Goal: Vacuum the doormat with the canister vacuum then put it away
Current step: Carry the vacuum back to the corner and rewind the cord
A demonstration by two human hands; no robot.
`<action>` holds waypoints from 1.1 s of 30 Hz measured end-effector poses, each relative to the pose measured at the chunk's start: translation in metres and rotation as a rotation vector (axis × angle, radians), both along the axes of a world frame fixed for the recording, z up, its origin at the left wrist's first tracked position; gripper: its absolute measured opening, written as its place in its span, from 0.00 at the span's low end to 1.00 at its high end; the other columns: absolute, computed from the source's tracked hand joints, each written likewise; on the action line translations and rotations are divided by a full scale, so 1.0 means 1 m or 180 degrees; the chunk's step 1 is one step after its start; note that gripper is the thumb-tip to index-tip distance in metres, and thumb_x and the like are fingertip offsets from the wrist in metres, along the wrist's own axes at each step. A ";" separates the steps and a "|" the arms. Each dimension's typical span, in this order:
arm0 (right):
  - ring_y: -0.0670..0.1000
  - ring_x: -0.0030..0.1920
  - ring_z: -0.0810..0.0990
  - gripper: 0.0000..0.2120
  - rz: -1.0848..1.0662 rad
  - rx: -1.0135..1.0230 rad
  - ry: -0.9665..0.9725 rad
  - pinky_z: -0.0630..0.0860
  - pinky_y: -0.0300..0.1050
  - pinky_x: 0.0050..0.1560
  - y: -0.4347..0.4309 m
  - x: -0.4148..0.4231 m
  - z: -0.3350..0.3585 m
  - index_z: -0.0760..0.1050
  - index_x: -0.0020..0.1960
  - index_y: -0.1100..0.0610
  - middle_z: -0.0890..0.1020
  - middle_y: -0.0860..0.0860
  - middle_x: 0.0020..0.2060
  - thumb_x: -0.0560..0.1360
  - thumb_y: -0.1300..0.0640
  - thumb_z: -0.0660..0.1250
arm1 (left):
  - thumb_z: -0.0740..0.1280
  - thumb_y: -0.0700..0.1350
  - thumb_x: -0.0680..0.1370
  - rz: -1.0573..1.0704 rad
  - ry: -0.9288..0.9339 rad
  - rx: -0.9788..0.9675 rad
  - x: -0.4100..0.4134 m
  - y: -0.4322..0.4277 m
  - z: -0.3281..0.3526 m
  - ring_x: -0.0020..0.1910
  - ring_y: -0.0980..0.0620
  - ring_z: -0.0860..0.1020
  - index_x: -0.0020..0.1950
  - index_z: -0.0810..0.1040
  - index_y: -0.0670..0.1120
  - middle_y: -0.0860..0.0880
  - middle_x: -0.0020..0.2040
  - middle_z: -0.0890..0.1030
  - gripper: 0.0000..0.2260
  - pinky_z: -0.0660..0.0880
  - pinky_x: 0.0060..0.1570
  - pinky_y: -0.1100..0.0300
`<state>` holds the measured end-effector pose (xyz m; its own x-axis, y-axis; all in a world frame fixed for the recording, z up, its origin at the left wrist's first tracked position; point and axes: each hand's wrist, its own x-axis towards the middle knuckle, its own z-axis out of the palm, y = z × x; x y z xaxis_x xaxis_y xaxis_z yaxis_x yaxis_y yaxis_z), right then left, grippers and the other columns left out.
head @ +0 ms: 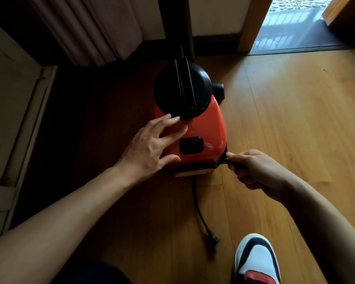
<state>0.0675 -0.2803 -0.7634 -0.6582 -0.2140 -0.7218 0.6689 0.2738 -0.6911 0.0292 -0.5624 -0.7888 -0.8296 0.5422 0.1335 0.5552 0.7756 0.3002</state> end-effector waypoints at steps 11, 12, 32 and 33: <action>0.42 0.23 0.67 0.12 -0.0523 -0.0276 0.0491 0.61 0.37 0.23 -0.080 0.041 0.026 0.77 0.53 0.60 0.71 0.46 0.27 0.85 0.56 0.56 | 0.74 0.54 0.71 0.0059 0.0072 -0.0100 0.002 0.002 0.001 0.75 0.46 0.62 0.75 0.68 0.52 0.47 0.75 0.66 0.34 0.70 0.66 0.43; 0.42 0.23 0.67 0.11 -0.0636 -0.0369 0.0469 0.61 0.36 0.23 -0.089 0.047 0.026 0.76 0.55 0.60 0.72 0.46 0.27 0.85 0.56 0.57 | 0.74 0.53 0.71 0.0058 0.0076 -0.0092 0.002 0.002 0.001 0.75 0.47 0.62 0.75 0.69 0.52 0.48 0.75 0.66 0.34 0.70 0.66 0.43; 0.50 0.24 0.74 0.22 -0.1361 -0.0781 -0.0041 0.70 0.46 0.28 -0.184 0.050 -0.077 0.78 0.51 0.60 0.78 0.53 0.28 0.85 0.43 0.54 | 0.76 0.51 0.71 0.0106 -0.0096 0.0039 0.003 0.003 0.004 0.76 0.47 0.60 0.74 0.69 0.51 0.48 0.75 0.65 0.34 0.68 0.69 0.43; 0.50 0.23 0.74 0.24 -0.1308 -0.0777 -0.0026 0.70 0.46 0.28 -0.182 0.051 -0.083 0.78 0.50 0.60 0.77 0.53 0.27 0.85 0.42 0.53 | 0.76 0.50 0.71 0.0098 -0.0112 0.0048 0.003 0.002 0.004 0.76 0.47 0.60 0.74 0.69 0.51 0.47 0.76 0.65 0.34 0.68 0.69 0.43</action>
